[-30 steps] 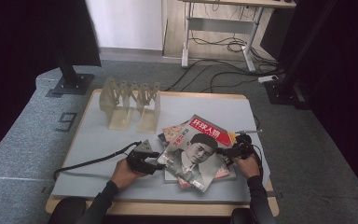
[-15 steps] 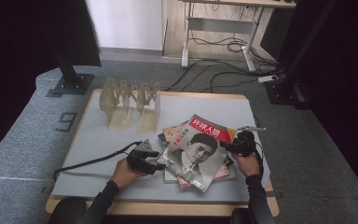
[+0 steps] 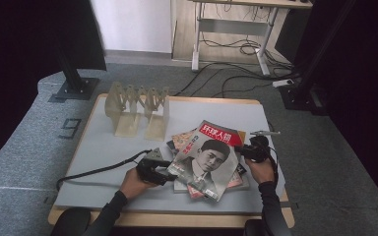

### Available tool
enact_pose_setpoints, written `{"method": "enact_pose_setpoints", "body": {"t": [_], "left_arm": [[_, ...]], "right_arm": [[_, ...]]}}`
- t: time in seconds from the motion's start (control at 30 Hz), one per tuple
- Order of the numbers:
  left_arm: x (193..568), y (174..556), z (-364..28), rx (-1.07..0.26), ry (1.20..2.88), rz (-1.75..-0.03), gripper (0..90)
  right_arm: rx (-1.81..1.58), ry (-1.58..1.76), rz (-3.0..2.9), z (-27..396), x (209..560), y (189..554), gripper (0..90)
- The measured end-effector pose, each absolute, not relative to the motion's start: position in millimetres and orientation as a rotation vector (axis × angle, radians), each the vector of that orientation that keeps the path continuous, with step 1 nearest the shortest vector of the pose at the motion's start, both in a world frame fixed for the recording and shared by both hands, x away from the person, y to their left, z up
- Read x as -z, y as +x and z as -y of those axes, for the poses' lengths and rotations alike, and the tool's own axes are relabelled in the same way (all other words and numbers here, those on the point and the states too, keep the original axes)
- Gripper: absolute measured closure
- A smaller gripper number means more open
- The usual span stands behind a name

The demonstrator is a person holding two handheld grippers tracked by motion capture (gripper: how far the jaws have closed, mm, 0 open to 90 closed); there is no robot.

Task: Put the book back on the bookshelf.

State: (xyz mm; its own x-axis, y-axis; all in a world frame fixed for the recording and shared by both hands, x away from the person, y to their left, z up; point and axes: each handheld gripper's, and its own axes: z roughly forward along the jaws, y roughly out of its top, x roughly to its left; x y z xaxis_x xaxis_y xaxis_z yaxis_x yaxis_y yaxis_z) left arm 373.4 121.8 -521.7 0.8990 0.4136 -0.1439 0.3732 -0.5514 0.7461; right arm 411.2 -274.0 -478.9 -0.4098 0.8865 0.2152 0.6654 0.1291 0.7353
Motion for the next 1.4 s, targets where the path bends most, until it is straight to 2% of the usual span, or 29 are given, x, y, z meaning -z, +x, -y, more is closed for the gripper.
{"method": "enact_pose_setpoints", "body": {"t": [0.17, 0.43, 0.7, 1.4], "left_arm": [[520.6, 374.2, -121.7, -0.063, 2.212, -0.564, 28.5], [522.1, 373.5, -120.2, -0.044, 2.235, -0.553, 24.9], [515.0, 376.0, -122.1, -0.039, 2.216, -0.583, 22.4], [495.5, 394.5, -107.7, -0.053, 2.212, -0.606, 26.0]], "right_arm": [[-1.158, 1.513, -2.136, 274.2, 475.8, 409.5, 79.5], [-1.177, 1.496, -2.127, 271.4, 470.3, 406.5, 83.9], [-1.194, 1.444, -2.122, 266.4, 459.0, 400.9, 85.0], [-1.228, 1.317, -2.087, 253.1, 427.2, 387.1, 85.9]]}}
